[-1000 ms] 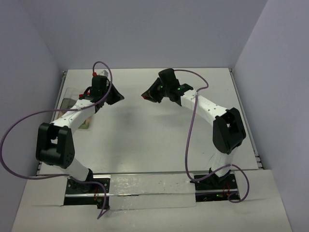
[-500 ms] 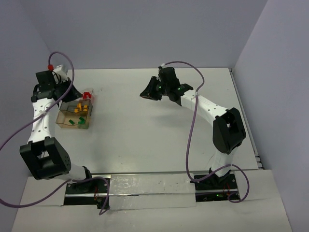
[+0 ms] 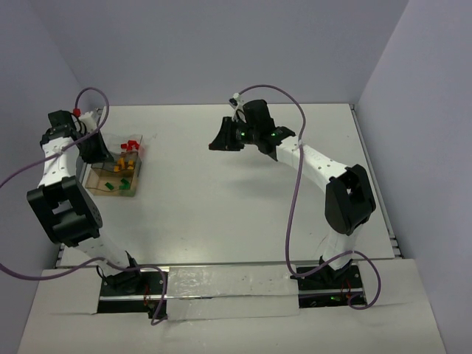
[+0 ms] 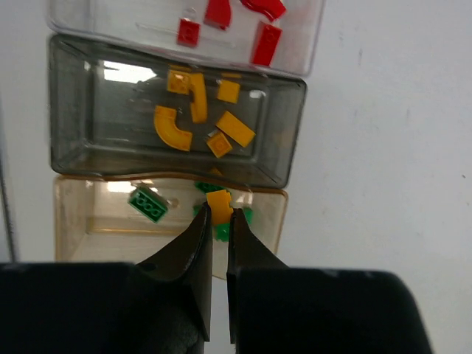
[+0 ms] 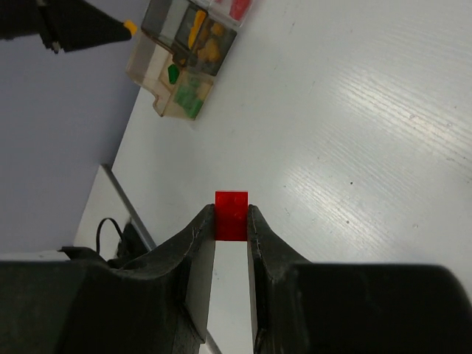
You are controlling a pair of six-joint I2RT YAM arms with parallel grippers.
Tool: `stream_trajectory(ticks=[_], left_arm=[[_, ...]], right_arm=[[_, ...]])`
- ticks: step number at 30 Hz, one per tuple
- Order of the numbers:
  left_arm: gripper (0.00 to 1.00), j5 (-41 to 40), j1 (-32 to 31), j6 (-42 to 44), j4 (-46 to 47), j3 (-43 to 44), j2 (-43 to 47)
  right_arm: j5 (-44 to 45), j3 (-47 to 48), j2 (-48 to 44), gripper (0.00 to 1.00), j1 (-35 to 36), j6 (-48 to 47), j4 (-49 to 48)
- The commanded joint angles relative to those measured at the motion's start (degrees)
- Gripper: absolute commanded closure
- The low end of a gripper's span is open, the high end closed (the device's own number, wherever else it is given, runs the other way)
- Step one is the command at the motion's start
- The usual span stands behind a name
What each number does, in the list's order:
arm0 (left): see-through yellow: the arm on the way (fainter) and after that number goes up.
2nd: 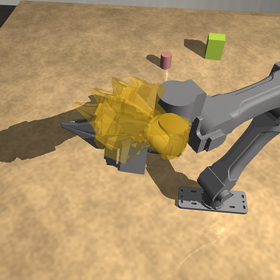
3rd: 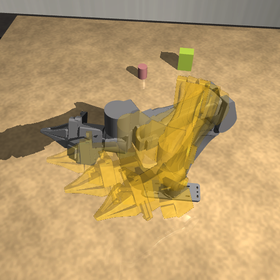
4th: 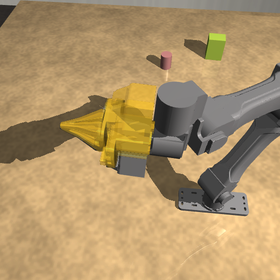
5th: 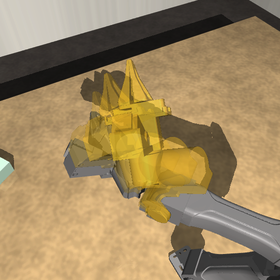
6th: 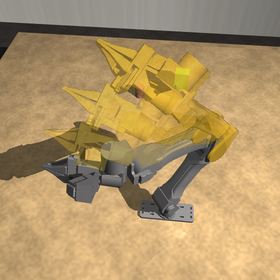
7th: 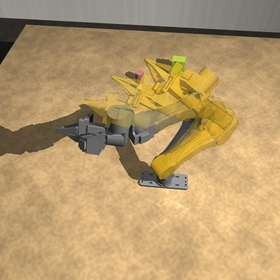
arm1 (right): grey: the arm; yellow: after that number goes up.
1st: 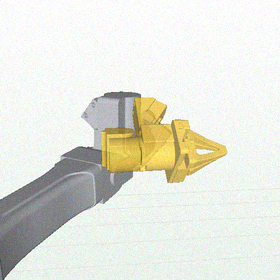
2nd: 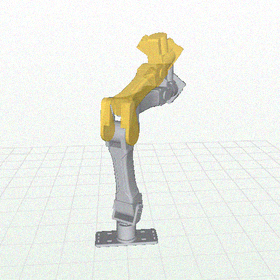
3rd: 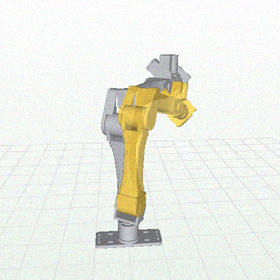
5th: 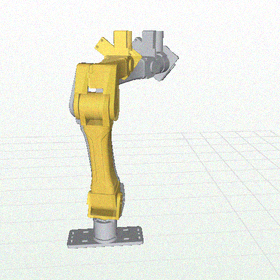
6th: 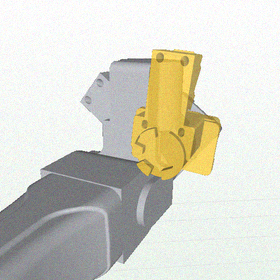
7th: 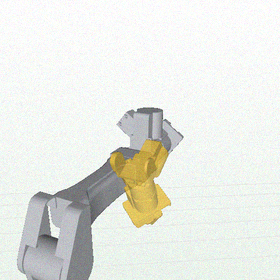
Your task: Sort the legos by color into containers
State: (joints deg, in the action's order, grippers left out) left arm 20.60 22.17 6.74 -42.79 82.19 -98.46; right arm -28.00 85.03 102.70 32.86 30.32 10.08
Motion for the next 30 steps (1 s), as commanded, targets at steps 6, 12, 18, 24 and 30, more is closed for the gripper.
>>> stream_trajectory(ticks=[6, 12, 18, 24, 30], left_arm=[[0.88, -7.94, 0.06, 1.98, 3.48, 6.61, -6.74], [0.62, -9.27, 0.14, 1.52, 4.53, 8.38, -9.95], [0.49, -8.11, 0.06, 1.12, 3.54, 11.73, -11.80], [0.48, 12.69, -0.13, -0.72, 1.58, 12.65, -5.99], [0.45, 35.65, -8.45, -15.01, 7.41, 0.79, 6.38]], right_arm=[[-3.43, 2.74, -0.37, 1.00, 0.45, -5.44, -2.36], [-6.12, 3.19, -0.22, 1.00, 0.45, -7.90, -2.18], [-7.99, 3.78, -1.01, 1.00, 1.15, -12.41, -0.93], [-8.16, 1.66, -3.49, 1.00, 2.98, -22.38, -0.97], [-8.05, -0.88, -5.52, 1.00, 5.81, -35.74, -0.40]])
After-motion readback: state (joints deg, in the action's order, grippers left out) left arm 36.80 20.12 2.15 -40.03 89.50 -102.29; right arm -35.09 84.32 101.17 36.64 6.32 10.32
